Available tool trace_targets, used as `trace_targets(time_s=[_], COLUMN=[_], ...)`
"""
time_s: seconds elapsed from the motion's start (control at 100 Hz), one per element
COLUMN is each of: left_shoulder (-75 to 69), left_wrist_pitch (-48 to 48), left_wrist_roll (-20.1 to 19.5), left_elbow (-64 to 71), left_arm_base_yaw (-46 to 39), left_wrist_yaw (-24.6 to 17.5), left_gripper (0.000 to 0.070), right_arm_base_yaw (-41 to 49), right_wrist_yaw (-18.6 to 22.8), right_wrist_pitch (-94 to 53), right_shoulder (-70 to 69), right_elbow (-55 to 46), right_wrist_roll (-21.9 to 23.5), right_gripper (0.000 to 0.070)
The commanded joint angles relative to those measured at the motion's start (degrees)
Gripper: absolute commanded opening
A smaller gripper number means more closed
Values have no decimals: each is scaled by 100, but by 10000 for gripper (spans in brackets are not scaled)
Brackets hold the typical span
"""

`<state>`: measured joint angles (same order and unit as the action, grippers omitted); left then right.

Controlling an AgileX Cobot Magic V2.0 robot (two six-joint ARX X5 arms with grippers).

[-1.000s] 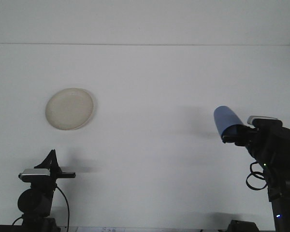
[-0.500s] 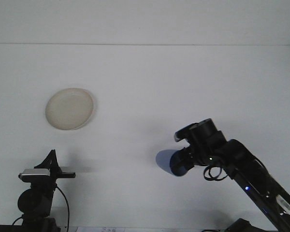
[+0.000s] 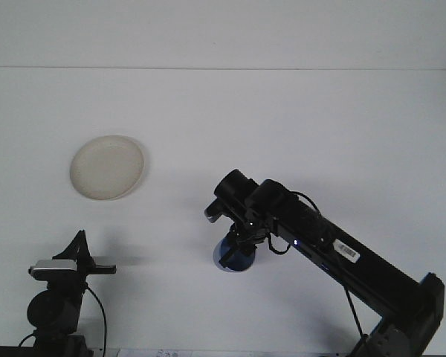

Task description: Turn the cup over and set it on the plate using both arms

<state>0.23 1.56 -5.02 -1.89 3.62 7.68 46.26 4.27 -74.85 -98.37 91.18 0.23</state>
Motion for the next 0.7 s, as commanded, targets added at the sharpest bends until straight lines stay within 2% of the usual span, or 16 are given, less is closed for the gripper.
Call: trace_targets(time_s=[0.0,0.14,0.69], left_shoulder=[-4,-4,-4], left_wrist_pitch=[72,72,72], left_wrist_roll=[-7,-7,-7], left_elbow=[109,109,109], left_arm_base_yaw=[-2,-2,-2], left_wrist_yaw=[20,20,20], left_gripper=[14,14,14], right_arm_base_yaw=[79,109,109], right_wrist_yaw=[-37,-284,-208], right_wrist_pitch=[-192,-304,136], right_shoulder=[-269,-538,-632], right_elbow=[133,140,140], right_wrist_roll=[-229,-310,-326], right_gripper=[0,0,16])
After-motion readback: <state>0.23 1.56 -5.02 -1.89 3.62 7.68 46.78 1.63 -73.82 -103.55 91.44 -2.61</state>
